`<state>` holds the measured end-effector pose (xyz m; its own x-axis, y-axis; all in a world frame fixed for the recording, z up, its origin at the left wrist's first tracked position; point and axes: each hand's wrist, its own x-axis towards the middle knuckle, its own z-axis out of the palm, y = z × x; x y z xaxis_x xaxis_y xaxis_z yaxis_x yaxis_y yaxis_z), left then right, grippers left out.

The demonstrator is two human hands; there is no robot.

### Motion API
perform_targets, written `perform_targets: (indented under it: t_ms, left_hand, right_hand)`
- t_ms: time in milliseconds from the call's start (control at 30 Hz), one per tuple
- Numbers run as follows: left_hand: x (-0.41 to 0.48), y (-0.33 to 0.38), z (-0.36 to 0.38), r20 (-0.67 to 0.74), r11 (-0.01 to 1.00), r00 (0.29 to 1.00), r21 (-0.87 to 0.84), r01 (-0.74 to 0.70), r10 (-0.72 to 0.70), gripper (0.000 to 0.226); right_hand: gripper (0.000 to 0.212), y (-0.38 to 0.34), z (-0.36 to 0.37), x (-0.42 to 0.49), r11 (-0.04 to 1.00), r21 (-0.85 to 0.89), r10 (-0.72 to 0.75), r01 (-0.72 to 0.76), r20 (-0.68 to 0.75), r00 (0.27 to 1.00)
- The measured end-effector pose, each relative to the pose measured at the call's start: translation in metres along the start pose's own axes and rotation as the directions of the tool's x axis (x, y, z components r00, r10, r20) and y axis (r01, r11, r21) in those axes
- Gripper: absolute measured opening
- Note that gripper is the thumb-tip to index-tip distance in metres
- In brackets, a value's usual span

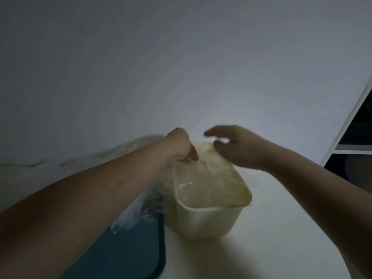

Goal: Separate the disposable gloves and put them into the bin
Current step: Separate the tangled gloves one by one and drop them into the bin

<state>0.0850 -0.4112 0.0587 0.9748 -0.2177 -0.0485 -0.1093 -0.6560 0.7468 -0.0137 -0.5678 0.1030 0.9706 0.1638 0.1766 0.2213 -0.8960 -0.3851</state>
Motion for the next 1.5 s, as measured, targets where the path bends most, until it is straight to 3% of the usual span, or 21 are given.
perform_targets:
  t_ms: [67,133,233,400,500,600,667,733,800,867,933,1033,1233,1400,1500]
  left_hand:
    - [-0.002,0.003,0.001,-0.005,1.000,1.000,-0.017,0.015,-0.015,0.047]
    - [-0.005,0.000,-0.004,-0.078,0.995,0.996,-0.091,-0.039,0.032,0.044]
    - [-0.021,-0.015,-0.026,-0.195,0.974,0.976,-0.183,-0.135,0.099,0.038]
    - [-0.071,-0.043,-0.063,-0.226,0.954,0.964,-0.228,-0.195,0.143,0.027]
    - [-0.103,-0.063,-0.085,-0.224,0.959,0.958,-0.180,-0.218,0.176,0.016]
    - [-0.137,-0.087,-0.106,-0.244,0.964,0.942,-0.068,-0.255,0.232,0.007]
    - [-0.158,-0.107,-0.116,-0.231,0.966,0.938,0.036,-0.258,0.259,0.006]
    - [-0.175,-0.133,-0.123,-0.222,0.954,0.938,0.200,-0.222,0.265,0.011]
    - [-0.191,-0.161,-0.130,-0.220,0.910,0.946,0.392,-0.136,0.237,0.016]
    - [-0.208,-0.184,-0.137,-0.186,0.858,0.970,0.511,-0.042,0.158,0.027]
    - [-0.224,-0.201,-0.138,-0.155,0.837,0.984,0.547,0.015,0.084,0.046]
    - [-0.237,-0.225,-0.126,-0.130,0.842,0.991,0.537,0.044,0.031,0.067]
    - [-0.241,-0.272,-0.113,-0.223,0.900,0.959,0.430,-0.064,0.175,0.022]
    - [-0.234,-0.272,-0.120,-0.357,0.959,0.912,0.260,-0.109,0.200,0.015]
    - [-0.226,-0.252,-0.141,-0.473,0.972,0.855,0.193,-0.133,0.211,0.016]
  right_hand:
    - [0.032,-0.021,0.016,0.001,0.988,-0.124,0.133,-0.097,0.324,0.937]
    - [0.027,-0.033,0.036,0.004,0.977,-0.186,0.174,-0.100,0.442,0.880]
    - [0.043,-0.041,0.071,0.019,0.958,-0.281,0.195,-0.059,0.485,0.853]
    - [0.056,-0.026,0.120,0.043,0.891,-0.446,0.357,-0.084,0.574,0.737]
    - [0.051,-0.025,0.118,0.048,0.873,-0.476,0.378,-0.109,0.520,0.766]
    - [0.029,-0.044,0.093,0.044,0.916,-0.387,0.247,-0.103,0.345,0.906]
    - [0.018,-0.058,0.082,0.041,0.920,-0.358,0.198,-0.160,0.070,0.978]
    - [0.023,-0.080,0.080,0.034,0.922,-0.332,0.151,-0.199,-0.164,0.975]
    - [0.030,-0.111,0.088,0.023,0.974,-0.207,0.036,-0.096,-0.279,0.960]
    - [0.034,-0.145,0.109,0.005,0.996,0.040,-0.068,0.081,-0.249,0.966]
    - [0.035,-0.173,0.139,-0.014,0.937,0.309,-0.126,0.162,-0.134,0.983]
    - [0.040,-0.191,0.190,-0.024,0.848,0.520,-0.155,0.106,0.051,0.987]
    - [0.044,-0.183,0.233,0.004,0.800,0.596,-0.123,0.066,0.055,0.991]
    - [0.044,-0.172,0.234,0.013,0.716,0.695,-0.128,0.070,0.032,0.991]
    - [0.041,-0.169,0.221,0.011,0.574,0.819,-0.123,0.017,0.066,0.990]
